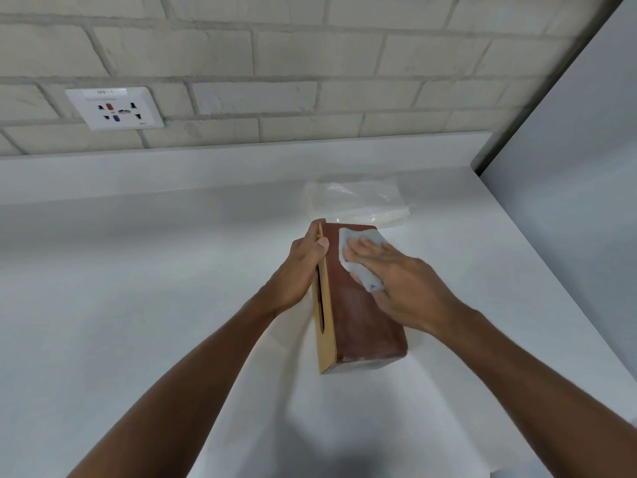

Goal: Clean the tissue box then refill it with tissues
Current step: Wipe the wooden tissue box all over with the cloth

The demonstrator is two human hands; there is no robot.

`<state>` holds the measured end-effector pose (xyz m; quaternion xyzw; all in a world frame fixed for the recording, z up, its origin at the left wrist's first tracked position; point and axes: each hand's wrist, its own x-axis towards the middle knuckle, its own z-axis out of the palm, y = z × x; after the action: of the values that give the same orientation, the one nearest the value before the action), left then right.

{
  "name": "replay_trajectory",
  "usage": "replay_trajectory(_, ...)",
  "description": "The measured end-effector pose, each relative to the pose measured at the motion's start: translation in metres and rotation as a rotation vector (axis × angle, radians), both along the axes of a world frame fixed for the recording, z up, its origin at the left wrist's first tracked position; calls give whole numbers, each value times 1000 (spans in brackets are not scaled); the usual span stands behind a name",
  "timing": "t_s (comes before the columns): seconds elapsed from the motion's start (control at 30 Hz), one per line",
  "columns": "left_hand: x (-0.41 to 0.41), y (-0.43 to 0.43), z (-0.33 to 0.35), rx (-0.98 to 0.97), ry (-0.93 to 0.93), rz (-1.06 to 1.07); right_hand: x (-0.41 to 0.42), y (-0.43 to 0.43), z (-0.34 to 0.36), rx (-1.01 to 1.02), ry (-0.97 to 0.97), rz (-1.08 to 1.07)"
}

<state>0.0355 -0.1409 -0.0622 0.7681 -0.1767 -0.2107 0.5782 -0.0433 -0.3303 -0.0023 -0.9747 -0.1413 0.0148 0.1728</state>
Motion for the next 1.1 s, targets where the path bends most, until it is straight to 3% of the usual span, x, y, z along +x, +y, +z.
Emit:
replay_trajectory(0.13,0,-1,2,-5,-42,20,-2,17,-4,-12,14,146)
replay_trajectory(0.3,-2,-2,2,49,-60,41,6,2,5,-29,33,-48)
replay_trajectory(0.43,-1,-3,-2,71,-101,76,-17,11,-5,9,3,209)
replay_trajectory(0.57,-5,-2,2,73,-84,60,-2,-9,2,11,-42,-37)
replay_trajectory(0.73,-1,-3,5,-26,-77,79,-10,21,0,6,-62,200)
replay_trajectory(0.87,-4,-2,6,-26,-71,60,6,16,5,41,-16,4)
replay_trajectory(1.0,-1,1,-1,27,-72,99,-9,17,0,44,-17,163)
replay_trajectory(1.1,-6,-1,-3,91,-86,126,-11,-5,-2,91,-3,76)
